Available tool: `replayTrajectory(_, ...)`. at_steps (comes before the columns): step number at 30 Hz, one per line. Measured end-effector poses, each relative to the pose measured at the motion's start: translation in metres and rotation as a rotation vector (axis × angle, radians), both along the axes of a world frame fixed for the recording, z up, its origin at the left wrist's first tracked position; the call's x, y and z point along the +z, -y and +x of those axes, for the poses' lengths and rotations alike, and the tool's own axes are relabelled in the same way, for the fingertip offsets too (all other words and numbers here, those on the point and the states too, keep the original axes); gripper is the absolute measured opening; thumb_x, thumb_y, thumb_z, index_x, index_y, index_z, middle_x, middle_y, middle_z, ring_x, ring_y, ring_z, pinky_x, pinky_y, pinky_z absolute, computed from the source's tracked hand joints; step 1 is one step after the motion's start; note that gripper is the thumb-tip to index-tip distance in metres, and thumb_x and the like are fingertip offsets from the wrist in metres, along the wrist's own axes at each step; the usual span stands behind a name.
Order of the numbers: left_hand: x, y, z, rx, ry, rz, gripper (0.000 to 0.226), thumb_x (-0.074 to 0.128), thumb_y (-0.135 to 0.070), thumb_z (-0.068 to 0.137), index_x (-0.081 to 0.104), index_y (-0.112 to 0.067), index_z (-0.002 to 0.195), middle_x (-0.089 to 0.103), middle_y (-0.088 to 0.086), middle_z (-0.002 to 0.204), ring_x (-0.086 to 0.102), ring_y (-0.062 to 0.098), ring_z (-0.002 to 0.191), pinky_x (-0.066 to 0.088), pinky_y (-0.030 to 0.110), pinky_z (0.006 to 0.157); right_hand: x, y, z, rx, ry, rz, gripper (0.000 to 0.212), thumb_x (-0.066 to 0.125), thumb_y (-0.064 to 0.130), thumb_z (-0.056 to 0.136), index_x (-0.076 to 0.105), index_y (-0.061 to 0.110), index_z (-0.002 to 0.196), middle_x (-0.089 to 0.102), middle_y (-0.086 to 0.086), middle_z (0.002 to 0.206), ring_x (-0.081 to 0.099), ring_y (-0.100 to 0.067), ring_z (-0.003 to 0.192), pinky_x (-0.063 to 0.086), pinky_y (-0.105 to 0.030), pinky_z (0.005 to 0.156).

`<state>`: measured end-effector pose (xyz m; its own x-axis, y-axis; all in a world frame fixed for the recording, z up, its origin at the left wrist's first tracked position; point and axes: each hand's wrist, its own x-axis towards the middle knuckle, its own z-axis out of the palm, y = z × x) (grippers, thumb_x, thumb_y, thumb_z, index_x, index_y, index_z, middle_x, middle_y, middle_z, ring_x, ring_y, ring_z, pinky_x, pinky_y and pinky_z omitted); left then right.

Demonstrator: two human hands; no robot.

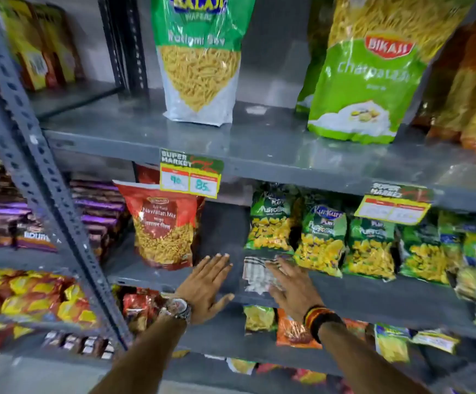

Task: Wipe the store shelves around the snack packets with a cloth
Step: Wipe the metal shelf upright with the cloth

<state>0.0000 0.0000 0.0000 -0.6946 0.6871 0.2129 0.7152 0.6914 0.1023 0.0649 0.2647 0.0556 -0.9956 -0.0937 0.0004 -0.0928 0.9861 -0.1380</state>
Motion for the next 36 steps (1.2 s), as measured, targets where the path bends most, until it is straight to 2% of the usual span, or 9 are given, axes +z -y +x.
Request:
replayTrajectory(2,-0.015,-0.003,-0.012,0.006,-0.016,-0.024,0.076,0.029,-0.06,0.102,0.039,-0.003,0.151,0.033,0.016,0.161,0.03,0.033,0.149,0.017,0.048,0.12,-0.011,0.003,-0.016,-0.029,0.047,-0.002,0.066,0.022,0.058,0.085,0.035,0.033,0.145,0.034,-0.002,0.154,0.036,-0.03,0.138,0.032,-0.045,0.112)
replayTrajectory(7,-0.039,-0.002,-0.023,0.038,-0.006,-0.099,0.08,0.036,-0.06,0.099,0.035,0.0,0.153,0.035,0.018,0.16,0.033,0.033,0.149,0.017,0.047,0.121,-0.019,0.016,-0.043,-0.096,-0.107,0.061,0.065,0.04,0.063,0.084,0.045,0.025,0.138,0.056,-0.009,0.128,0.055,-0.034,0.113,0.049,-0.045,0.091)
replayTrajectory(10,-0.039,-0.004,-0.022,0.055,-0.011,-0.106,0.083,0.035,-0.062,0.098,0.03,-0.001,0.155,0.029,0.016,0.163,0.026,0.029,0.152,0.016,0.046,0.122,-0.035,0.01,-0.059,0.091,-0.121,0.034,0.068,0.036,0.067,0.085,0.033,0.035,0.145,0.043,-0.001,0.145,0.047,-0.03,0.124,0.043,-0.048,0.096)
replayTrajectory(13,-0.041,-0.004,-0.021,0.08,-0.001,-0.117,0.085,0.032,-0.064,0.099,0.021,-0.003,0.158,0.02,0.013,0.166,0.017,0.026,0.155,0.012,0.044,0.124,-0.057,0.011,-0.064,0.167,-0.062,-0.012,0.056,0.032,0.061,0.091,0.028,0.045,0.144,0.032,0.009,0.155,0.035,-0.025,0.138,0.037,-0.048,0.104)
replayTrajectory(17,-0.038,-0.006,-0.022,0.082,-0.007,-0.142,0.084,0.025,-0.064,0.101,0.016,-0.004,0.159,0.016,0.013,0.167,0.011,0.025,0.155,0.007,0.041,0.125,-0.062,0.013,-0.065,0.17,-0.097,-0.049,0.043,0.038,0.045,0.095,0.038,0.042,0.138,0.041,0.013,0.147,0.039,-0.021,0.131,0.038,-0.043,0.103)
replayTrajectory(22,-0.017,-0.001,0.003,0.06,-0.038,-0.13,0.073,0.029,-0.051,0.105,0.013,-0.006,0.16,0.014,0.013,0.168,-0.001,0.022,0.156,0.003,0.039,0.126,-0.055,0.015,-0.055,0.194,-0.081,-0.141,0.055,0.05,0.019,0.093,0.032,0.04,0.141,0.048,0.01,0.14,0.044,-0.02,0.12,0.042,-0.041,0.102)
replayTrajectory(29,0.1,0.065,0.055,-0.006,-0.217,0.082,0.066,0.037,-0.034,0.102,0.023,-0.001,0.157,0.016,0.016,0.167,0.013,0.032,0.155,0.012,0.05,0.126,0.057,0.046,-0.003,0.275,-0.069,-0.65,0.045,0.046,0.044,0.097,0.033,0.052,0.14,0.043,0.02,0.142,0.038,0.005,0.129,0.033,-0.021,0.111)
replayTrajectory(33,0.189,0.129,0.041,0.105,-0.439,0.123,0.063,0.034,-0.033,0.103,0.029,0.004,0.153,0.02,0.021,0.165,0.016,0.038,0.154,0.014,0.056,0.124,0.147,0.09,0.023,0.485,-0.201,-0.818,0.049,0.058,0.014,0.096,0.047,0.032,0.14,0.051,0.01,0.139,0.058,0.006,0.115,0.046,-0.014,0.1)
replayTrajectory(36,0.263,0.172,0.012,0.191,-0.607,0.138,0.061,0.032,-0.032,0.105,0.027,0.005,0.154,0.019,0.024,0.165,0.015,0.04,0.154,0.017,0.061,0.122,0.213,0.126,0.024,0.591,-0.337,-0.797,0.057,0.059,-0.007,0.09,0.05,0.021,0.139,0.055,0.006,0.138,0.056,0.009,0.117,0.042,-0.007,0.098)
